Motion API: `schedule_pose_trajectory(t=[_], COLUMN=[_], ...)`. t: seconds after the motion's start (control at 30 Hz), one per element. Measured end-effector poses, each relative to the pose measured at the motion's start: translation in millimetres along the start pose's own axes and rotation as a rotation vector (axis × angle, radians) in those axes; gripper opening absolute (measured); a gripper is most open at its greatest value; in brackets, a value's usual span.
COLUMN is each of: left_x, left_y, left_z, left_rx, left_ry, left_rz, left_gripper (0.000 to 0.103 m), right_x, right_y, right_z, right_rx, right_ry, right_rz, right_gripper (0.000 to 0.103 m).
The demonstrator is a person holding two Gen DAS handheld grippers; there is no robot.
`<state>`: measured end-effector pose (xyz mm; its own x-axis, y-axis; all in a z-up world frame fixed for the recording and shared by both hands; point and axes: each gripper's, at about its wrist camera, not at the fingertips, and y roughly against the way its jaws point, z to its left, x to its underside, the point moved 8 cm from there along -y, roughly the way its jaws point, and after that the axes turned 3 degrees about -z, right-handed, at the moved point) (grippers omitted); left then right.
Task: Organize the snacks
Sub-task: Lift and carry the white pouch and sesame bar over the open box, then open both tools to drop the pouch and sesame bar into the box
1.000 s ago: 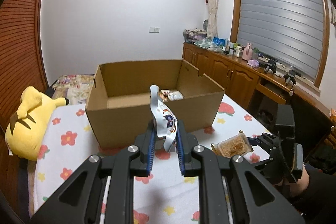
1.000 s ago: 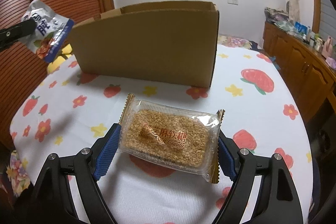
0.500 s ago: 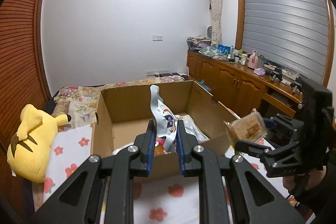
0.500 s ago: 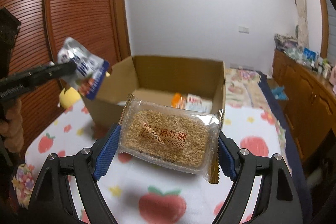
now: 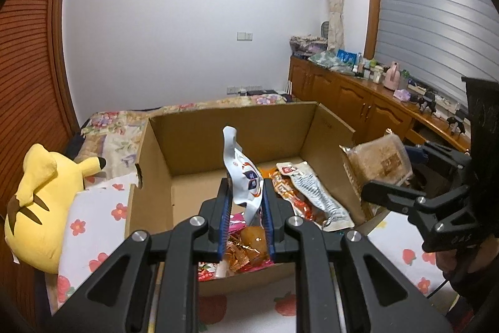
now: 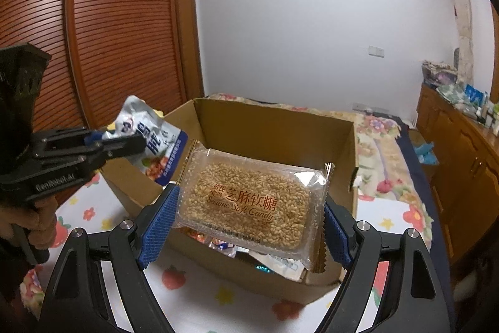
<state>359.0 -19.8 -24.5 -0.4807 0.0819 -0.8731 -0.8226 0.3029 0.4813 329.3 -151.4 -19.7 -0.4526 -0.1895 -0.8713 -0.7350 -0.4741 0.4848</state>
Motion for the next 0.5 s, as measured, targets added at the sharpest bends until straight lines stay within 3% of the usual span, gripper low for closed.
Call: schedule_pose_trajectory(t=[0.5], left_x=[4.5], left_y=[-21.5], left_z=[9.3], left_rx=[-0.031], left_ry=[0.015], left_rz=[0.043], left_gripper=[0.019], right_x=[-12.1], right_y=[-38.3], right_z=[-0.5], right_rx=[-0.022], right_ry=[-0.008], right_rz=[0.079], right_gripper=[0.086])
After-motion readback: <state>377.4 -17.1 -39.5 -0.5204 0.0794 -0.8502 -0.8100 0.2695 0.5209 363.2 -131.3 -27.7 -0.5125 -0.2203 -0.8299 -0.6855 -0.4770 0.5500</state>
